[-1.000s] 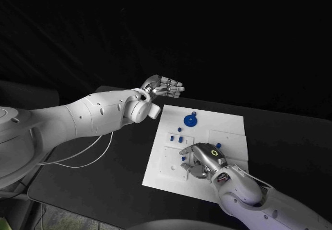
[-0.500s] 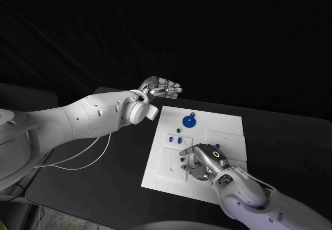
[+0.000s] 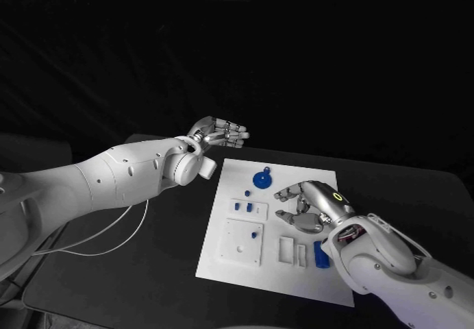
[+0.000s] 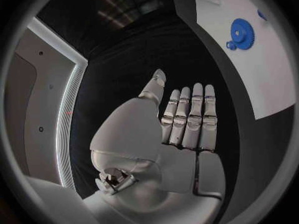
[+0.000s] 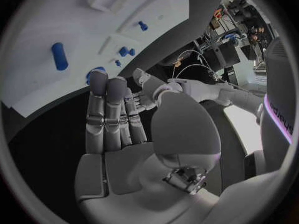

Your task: Assemble the parts on the task board

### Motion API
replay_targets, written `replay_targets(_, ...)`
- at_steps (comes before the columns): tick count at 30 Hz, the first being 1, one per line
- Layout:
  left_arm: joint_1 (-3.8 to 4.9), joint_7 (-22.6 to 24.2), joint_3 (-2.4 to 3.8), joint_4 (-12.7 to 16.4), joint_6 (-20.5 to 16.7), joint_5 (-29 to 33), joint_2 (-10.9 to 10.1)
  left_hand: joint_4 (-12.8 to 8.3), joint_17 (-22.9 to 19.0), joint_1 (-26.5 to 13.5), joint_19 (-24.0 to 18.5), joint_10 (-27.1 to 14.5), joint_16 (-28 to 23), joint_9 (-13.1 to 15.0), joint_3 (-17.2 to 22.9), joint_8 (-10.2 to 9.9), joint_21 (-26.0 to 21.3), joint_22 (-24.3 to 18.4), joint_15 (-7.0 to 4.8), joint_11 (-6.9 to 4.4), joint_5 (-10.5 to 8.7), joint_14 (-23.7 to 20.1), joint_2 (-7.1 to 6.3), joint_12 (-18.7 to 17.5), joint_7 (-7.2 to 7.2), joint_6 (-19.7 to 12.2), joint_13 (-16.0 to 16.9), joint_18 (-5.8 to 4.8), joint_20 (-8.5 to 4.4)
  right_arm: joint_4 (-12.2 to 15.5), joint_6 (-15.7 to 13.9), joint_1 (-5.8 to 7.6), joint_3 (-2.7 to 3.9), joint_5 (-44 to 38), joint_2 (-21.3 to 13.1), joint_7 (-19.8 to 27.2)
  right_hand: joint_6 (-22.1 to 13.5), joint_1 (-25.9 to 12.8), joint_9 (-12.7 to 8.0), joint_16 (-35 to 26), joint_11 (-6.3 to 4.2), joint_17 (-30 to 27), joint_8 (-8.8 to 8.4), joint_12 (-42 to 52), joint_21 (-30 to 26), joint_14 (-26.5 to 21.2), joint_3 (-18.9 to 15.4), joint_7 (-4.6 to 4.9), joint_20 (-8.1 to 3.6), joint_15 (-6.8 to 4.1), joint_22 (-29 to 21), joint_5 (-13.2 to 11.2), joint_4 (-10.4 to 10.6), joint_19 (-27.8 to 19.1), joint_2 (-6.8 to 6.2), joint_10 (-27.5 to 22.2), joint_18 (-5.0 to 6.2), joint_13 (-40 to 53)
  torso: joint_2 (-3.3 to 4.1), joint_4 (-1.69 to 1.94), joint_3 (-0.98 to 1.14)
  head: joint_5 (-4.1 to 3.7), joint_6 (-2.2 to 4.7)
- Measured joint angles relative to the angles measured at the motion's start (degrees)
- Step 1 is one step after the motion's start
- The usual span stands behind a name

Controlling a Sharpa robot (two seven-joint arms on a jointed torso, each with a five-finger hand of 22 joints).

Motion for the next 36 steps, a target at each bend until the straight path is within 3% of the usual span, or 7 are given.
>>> replay_targets(1, 0.00, 0.0, 0.00, 0.0, 0.0, 0.0, 0.0, 0.0, 0.0, 0.0, 0.0, 0.0, 0.0, 0.0, 0.0, 0.0, 0.0, 0.0, 0.00, 0.00, 0.00, 0.0, 0.00, 0.0, 0.00, 0.0, 0.0, 0.00, 0.00, 0.0, 1.2, 0.20, 0.60, 0.6, -0.5, -0.3, 0.0, 0.0, 0.0, 0.0, 0.00, 0.0, 0.00, 0.0, 0.0, 0.0, -0.5, 0.00, 0.00, 0.00, -0.1, 0.0, 0.0, 0.0, 0.00, 0.0, 0.00, 0.0, -0.03, -0.04, 0.00, -0.06, 0.04)
replay_targets(6, 0.00, 0.0, 0.00, 0.0, 0.0, 0.0, -0.1, 0.0, 0.0, 0.0, 0.0, 0.0, 0.0, 0.0, 0.0, 0.0, 0.0, 0.0, 0.00, 0.00, 0.00, 0.0, 0.00, 0.0, 0.00, 0.0, 0.0, 0.00, 0.00, -1.0, 5.8, 0.84, 1.69, 1.6, -1.4, -1.4, -0.2, 0.0, 0.0, 0.0, 0.38, 0.0, 0.00, 0.0, -0.4, 0.0, -3.4, -0.19, 0.00, 0.00, -0.7, -0.3, 0.0, 0.0, 0.00, -0.6, -0.03, 0.0, -0.11, -0.16, 0.04, -0.15, 0.11)
replay_targets(11, 0.00, 0.0, 0.00, -0.1, 0.0, 0.0, -0.2, 0.0, 0.0, 0.0, 0.0, 0.0, 0.0, 0.0, 0.0, 0.0, 0.0, 0.0, 0.00, 0.00, 0.00, 0.0, 0.00, 0.0, 0.00, 0.0, 0.0, 0.00, 0.00, -2.1, 11.1, 1.02, 2.06, 1.1, -1.7, -2.8, -2.7, 2.5, 0.0, 0.0, 1.12, -0.2, 0.00, 0.0, -3.7, -0.8, -10.0, -1.23, 0.17, 0.78, -1.9, -2.2, 1.4, 0.1, 0.55, -4.2, -0.16, 0.0, -0.09, -0.12, 0.09, -0.16, 0.12)
replay_targets(17, 0.00, 0.0, -0.01, -0.2, 0.0, 0.0, -0.2, 0.0, 0.0, 0.0, 0.0, 0.0, 0.0, 0.0, 0.0, 0.0, 0.0, 0.0, 0.00, 0.00, 0.00, 0.0, 0.00, 0.0, 0.00, 0.0, 0.0, 0.00, 0.00, -2.8, 14.8, 1.11, 2.18, -1.4, -1.7, -4.1, -3.1, 3.8, 0.0, 0.0, 1.23, -0.7, 0.00, 0.0, -4.4, -0.9, -11.7, -1.62, 0.54, 0.82, -2.2, -3.0, 2.5, 0.1, 0.30, -4.9, -0.44, 0.0, -0.04, -0.06, 0.05, -0.29, 0.09)
replay_targets(23, -0.01, 0.0, -0.01, -0.2, 0.0, 0.0, -0.2, 0.0, 0.0, 0.0, 0.0, 0.0, 0.0, 0.0, 0.0, 0.0, 0.0, 0.0, 0.00, 0.00, 0.00, 0.0, 0.00, 0.0, 0.00, 0.0, 0.0, 0.00, 0.00, -3.7, 17.0, 1.14, 2.22, -3.9, -1.3, -5.2, -3.1, 4.0, 0.0, 0.0, 1.24, -0.8, 0.00, 0.0, -4.4, -0.9, -9.7, -1.65, 0.54, 0.82, -2.2, -4.4, 2.6, 0.1, 0.52, -4.9, -0.46, 0.0, -0.04, -0.01, -0.01, -0.36, -0.06)
replay_targets(25, -0.01, 0.0, -0.01, -0.2, 0.0, 0.0, -0.2, 0.0, 0.0, 0.0, 0.0, 0.0, 0.0, 0.0, 0.0, 0.0, 0.0, 0.0, 0.00, 0.00, 0.00, 0.0, 0.00, 0.0, 0.00, 0.0, 0.0, 0.00, 0.00, -3.8, 17.3, 1.14, 2.22, -4.6, -1.1, -5.5, -2.7, 4.0, 0.0, 0.0, 1.21, -0.8, 0.00, 0.0, -4.4, -0.9, -7.5, -1.89, 0.54, 0.82, -2.2, -5.3, 2.3, 0.1, 0.52, -4.9, -0.47, 0.0, -0.04, -0.01, -0.02, -0.34, -0.08)
replay_targets(36, -0.01, 0.0, -0.01, -0.3, 0.1, 0.0, -0.2, 0.0, 0.0, 0.0, 0.0, 0.0, 0.0, 0.0, 0.0, 0.0, 0.0, 0.0, 0.00, 0.00, 0.00, 0.0, 0.00, 0.0, 0.00, 0.0, 0.0, 0.00, 0.00, -4.5, 17.6, 1.15, 2.22, -7.6, -0.5, -6.4, 2.3, 1.9, 0.0, 0.2, -0.56, -0.6, 0.00, 0.0, -2.4, -0.4, 4.0, -0.46, -0.23, -0.02, -1.4, -5.9, 1.5, 0.0, 1.07, 2.1, -0.94, 0.0, -0.04, -0.03, -0.04, -0.27, -0.19)
